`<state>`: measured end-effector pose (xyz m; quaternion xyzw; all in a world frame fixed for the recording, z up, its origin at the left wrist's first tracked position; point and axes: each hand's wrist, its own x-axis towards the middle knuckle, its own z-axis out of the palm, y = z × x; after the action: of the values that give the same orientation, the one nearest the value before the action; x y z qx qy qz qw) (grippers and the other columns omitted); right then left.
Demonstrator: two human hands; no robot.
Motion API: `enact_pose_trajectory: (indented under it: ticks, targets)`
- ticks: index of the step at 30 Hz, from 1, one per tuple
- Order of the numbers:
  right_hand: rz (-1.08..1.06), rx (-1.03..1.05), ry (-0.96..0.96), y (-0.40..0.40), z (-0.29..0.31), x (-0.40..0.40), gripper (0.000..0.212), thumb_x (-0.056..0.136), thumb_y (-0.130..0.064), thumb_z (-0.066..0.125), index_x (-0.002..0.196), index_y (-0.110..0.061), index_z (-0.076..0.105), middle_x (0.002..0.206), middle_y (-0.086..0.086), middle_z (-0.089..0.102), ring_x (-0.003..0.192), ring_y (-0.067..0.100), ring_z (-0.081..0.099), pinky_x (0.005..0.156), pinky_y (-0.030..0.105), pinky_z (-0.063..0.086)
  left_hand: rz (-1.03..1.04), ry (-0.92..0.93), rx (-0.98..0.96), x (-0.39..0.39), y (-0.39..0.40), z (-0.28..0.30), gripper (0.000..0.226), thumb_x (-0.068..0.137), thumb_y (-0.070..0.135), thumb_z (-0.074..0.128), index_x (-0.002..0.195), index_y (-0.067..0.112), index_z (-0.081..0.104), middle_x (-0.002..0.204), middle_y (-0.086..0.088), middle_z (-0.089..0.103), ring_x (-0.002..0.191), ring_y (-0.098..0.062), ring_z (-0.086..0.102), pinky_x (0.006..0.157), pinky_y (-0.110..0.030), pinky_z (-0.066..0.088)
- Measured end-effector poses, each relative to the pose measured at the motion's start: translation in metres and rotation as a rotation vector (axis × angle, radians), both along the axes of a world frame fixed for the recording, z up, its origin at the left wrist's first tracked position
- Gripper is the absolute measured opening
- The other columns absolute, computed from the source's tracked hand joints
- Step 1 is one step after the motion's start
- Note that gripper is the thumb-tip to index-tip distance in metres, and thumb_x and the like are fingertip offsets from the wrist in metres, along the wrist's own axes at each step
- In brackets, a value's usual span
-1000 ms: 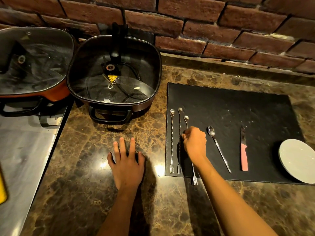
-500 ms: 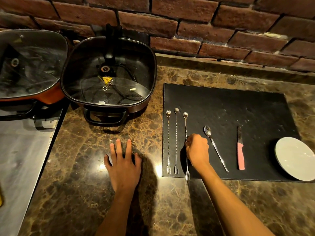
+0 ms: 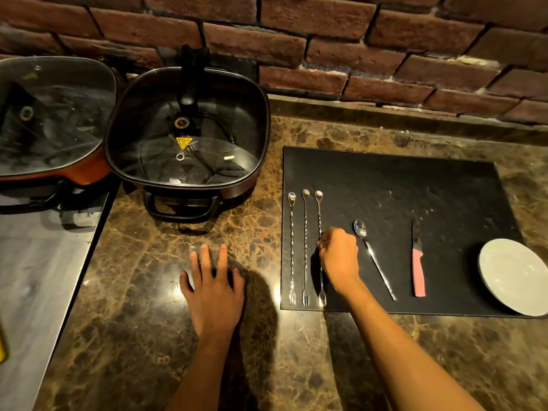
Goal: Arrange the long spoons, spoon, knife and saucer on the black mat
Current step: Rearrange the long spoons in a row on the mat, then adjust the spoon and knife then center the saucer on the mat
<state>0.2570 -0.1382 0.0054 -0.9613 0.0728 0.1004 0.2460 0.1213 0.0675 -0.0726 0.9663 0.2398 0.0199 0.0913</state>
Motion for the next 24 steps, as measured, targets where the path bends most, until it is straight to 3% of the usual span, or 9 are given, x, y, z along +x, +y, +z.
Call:
enact_pose_trajectory:
  ticks: [5, 11, 15, 17, 19, 21, 24]
  targets:
    - [-0.036, 0.096, -0.017, -0.012, 0.0, -0.003, 0.013, 0.088, -0.017, 0.059, 0.079, -0.007, 0.06, 0.078, 0.014, 0.067, 0.075, 0.036, 0.063, 0.065, 0.042, 0.054, -0.008, 0.001, -0.008, 0.0, 0.0, 0.0, 0.062, 0.098, 0.047, 0.033, 0.156, 0.027, 0.033, 0.165, -0.011, 0.028, 0.154, -0.031, 0.022, 0.116, -0.058, 0.022]
    - [-0.172, 0.115, -0.096, -0.078, 0.004, -0.02, 0.006, 0.087, -0.011, 0.061, 0.084, -0.007, 0.064, 0.079, 0.014, 0.071, 0.077, 0.034, 0.065, 0.07, 0.042, 0.053, 0.012, 0.053, -0.05, -0.001, -0.002, 0.006, 0.064, 0.098, 0.05, 0.026, 0.157, 0.028, 0.033, 0.167, -0.01, 0.027, 0.155, -0.03, 0.021, 0.119, -0.058, 0.021]
    - [-0.188, 0.067, -0.088, -0.122, 0.008, -0.03, 0.006, 0.085, -0.009, 0.059, 0.084, -0.007, 0.064, 0.082, 0.013, 0.063, 0.079, 0.035, 0.063, 0.069, 0.041, 0.052, -0.003, -0.092, -0.129, 0.007, -0.025, 0.023, 0.063, 0.095, 0.046, 0.032, 0.151, 0.02, 0.043, 0.16, -0.02, 0.037, 0.15, -0.035, 0.03, 0.117, -0.058, 0.028]
    - [-0.161, 0.038, -0.067, -0.13, 0.008, -0.029, 0.004, 0.083, -0.01, 0.061, 0.084, -0.01, 0.065, 0.085, 0.013, 0.067, 0.081, 0.033, 0.063, 0.07, 0.039, 0.052, -0.159, -0.22, -0.182, 0.012, -0.063, 0.031, 0.059, 0.093, 0.039, 0.042, 0.147, 0.017, 0.046, 0.157, -0.021, 0.038, 0.149, -0.035, 0.032, 0.118, -0.055, 0.027]
    - [-0.108, 0.018, -0.052, -0.134, 0.007, -0.026, 0.002, 0.081, -0.01, 0.063, 0.083, -0.01, 0.065, 0.084, 0.013, 0.068, 0.084, 0.033, 0.062, 0.07, 0.035, 0.048, -0.479, -0.29, -0.206, 0.008, -0.117, 0.033, 0.057, 0.091, 0.034, 0.051, 0.145, 0.016, 0.049, 0.157, -0.018, 0.039, 0.148, -0.034, 0.034, 0.118, -0.051, 0.028]
    - [-0.042, 0.004, -0.035, -0.132, 0.005, -0.022, 0.004, 0.081, -0.009, 0.064, 0.084, -0.006, 0.064, 0.086, 0.016, 0.065, 0.086, 0.035, 0.06, 0.072, 0.036, 0.043, -0.758, -0.208, -0.207, -0.002, -0.17, 0.032, 0.063, 0.087, 0.037, 0.058, 0.147, 0.022, 0.048, 0.159, -0.012, 0.039, 0.149, -0.031, 0.034, 0.119, -0.048, 0.026]
    - [0.027, -0.015, -0.007, -0.128, 0.004, -0.017, 0.008, 0.082, -0.012, 0.063, 0.085, -0.004, 0.06, 0.092, 0.019, 0.061, 0.089, 0.038, 0.058, 0.074, 0.041, 0.045, -0.916, 0.029, -0.159, -0.012, -0.218, 0.027, 0.067, 0.073, 0.051, 0.063, 0.136, 0.028, 0.057, 0.156, -0.009, 0.047, 0.148, -0.031, 0.036, 0.117, -0.049, 0.025]
